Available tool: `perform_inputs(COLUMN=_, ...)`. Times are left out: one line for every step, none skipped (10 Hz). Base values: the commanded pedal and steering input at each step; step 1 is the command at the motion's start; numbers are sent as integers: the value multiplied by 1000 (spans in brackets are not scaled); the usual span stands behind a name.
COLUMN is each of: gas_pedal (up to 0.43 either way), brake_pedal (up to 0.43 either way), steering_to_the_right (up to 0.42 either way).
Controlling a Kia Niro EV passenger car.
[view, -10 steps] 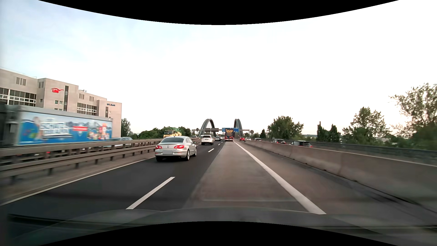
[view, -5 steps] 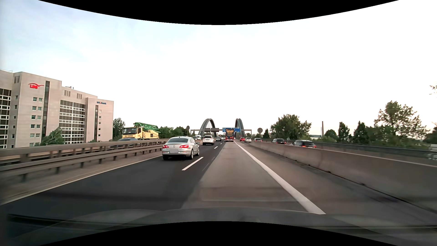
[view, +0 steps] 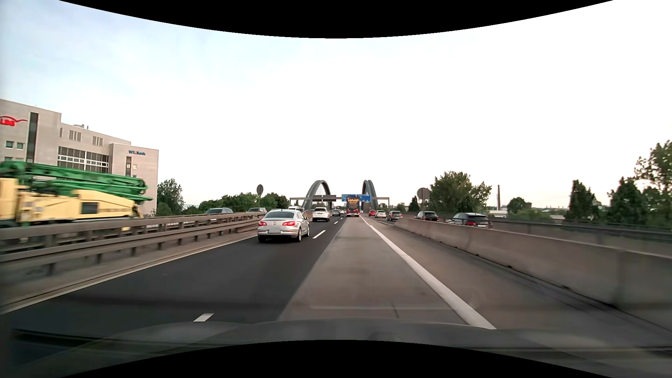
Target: Follow the waypoints while adhering to traffic rules and regulations
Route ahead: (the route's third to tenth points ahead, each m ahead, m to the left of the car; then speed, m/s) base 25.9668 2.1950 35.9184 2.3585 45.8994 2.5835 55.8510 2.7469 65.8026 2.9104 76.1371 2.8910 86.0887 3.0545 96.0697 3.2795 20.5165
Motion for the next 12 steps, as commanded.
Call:
perform_inputs(gas_pedal=0, brake_pedal=0, steering_to_the_right=-5)
perform_inputs(gas_pedal=0, brake_pedal=0, steering_to_the_right=-5)
perform_inputs(gas_pedal=0, brake_pedal=0, steering_to_the_right=-5)
perform_inputs(gas_pedal=0, brake_pedal=0, steering_to_the_right=-4)
perform_inputs(gas_pedal=0, brake_pedal=0, steering_to_the_right=-4)
perform_inputs(gas_pedal=0, brake_pedal=0, steering_to_the_right=-4)
perform_inputs(gas_pedal=0, brake_pedal=0, steering_to_the_right=-5)
perform_inputs(gas_pedal=0, brake_pedal=0, steering_to_the_right=-5)
perform_inputs(gas_pedal=0, brake_pedal=0, steering_to_the_right=-5)
perform_inputs(gas_pedal=0, brake_pedal=0, steering_to_the_right=-5)
perform_inputs(gas_pedal=0, brake_pedal=0, steering_to_the_right=-5)
perform_inputs(gas_pedal=0, brake_pedal=0, steering_to_the_right=-5)
